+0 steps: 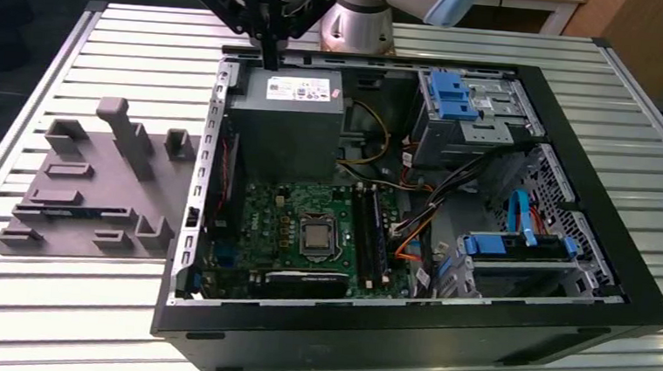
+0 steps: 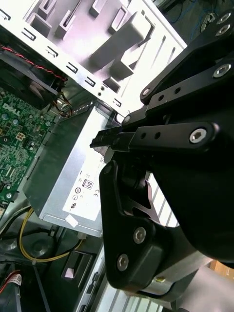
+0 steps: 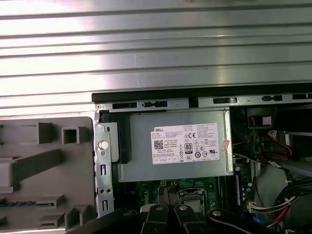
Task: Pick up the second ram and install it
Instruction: 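Reach for the second ram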
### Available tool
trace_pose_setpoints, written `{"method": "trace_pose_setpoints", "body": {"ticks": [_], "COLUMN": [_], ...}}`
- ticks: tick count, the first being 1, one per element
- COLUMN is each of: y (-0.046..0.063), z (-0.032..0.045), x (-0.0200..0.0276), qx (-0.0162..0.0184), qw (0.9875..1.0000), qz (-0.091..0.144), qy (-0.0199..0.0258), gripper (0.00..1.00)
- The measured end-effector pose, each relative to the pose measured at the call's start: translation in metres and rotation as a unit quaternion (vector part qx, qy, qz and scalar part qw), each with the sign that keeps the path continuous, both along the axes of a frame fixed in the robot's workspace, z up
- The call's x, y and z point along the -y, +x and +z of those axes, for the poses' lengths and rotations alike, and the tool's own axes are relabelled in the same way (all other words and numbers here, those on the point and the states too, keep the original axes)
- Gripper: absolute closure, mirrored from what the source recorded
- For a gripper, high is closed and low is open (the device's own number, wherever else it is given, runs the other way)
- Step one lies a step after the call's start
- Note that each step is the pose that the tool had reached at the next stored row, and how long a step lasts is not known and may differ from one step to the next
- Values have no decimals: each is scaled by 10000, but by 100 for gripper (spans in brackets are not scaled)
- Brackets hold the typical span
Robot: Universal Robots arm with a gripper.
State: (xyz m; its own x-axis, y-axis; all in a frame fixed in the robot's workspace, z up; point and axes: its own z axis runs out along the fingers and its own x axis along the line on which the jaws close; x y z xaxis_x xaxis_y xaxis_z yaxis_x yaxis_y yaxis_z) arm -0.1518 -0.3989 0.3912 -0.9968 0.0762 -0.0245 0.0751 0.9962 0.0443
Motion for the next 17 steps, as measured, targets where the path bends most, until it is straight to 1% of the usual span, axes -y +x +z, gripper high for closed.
{"method": "trace_pose_setpoints", "body": {"ticks": [17], "y": [-72], "z": [-8], "x": [0], "qx": [0], "qw": [10000], "qz": [0], "qy": [0], "gripper": [89]}}
